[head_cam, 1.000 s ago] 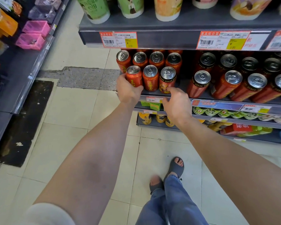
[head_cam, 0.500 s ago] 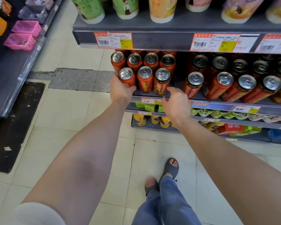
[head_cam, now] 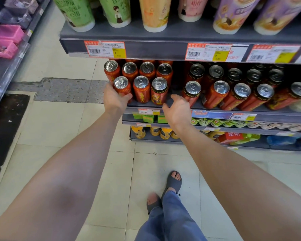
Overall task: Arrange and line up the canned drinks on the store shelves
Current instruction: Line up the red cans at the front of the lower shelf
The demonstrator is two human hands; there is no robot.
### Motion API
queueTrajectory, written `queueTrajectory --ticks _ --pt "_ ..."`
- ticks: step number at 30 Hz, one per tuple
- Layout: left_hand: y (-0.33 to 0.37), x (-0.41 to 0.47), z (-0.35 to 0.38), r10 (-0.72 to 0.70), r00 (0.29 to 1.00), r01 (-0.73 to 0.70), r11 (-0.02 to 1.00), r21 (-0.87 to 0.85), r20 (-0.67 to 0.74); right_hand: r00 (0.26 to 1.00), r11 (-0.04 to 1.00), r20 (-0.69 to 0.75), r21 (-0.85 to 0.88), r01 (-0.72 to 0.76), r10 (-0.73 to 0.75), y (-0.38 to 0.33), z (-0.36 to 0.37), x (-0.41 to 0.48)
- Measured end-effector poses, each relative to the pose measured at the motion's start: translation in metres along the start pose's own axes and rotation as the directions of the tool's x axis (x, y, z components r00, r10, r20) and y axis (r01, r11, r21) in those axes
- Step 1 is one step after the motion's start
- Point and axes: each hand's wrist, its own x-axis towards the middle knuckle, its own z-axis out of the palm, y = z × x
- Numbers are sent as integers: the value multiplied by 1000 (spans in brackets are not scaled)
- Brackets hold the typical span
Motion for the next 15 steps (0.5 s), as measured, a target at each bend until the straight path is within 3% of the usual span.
queueTrajectory --ticks 3,7,11,15 --pt "2 -6 -1 63 997 -57 992 113 -54 1000 1000 -10 -4 -10 10 5 -1 0" --pt "17 -24 -6 373 917 -307 885 350 -141 999 999 -26 32 -18 19 8 -8 -2" --pt "41 -37 -5 622 783 -559 685 468 24 999 999 -38 37 -8 9 14 -19 -6" --pt "60 -47 7 621 745 -650 595 473 244 998 997 -49 -67 41 -44 24 -34 -13"
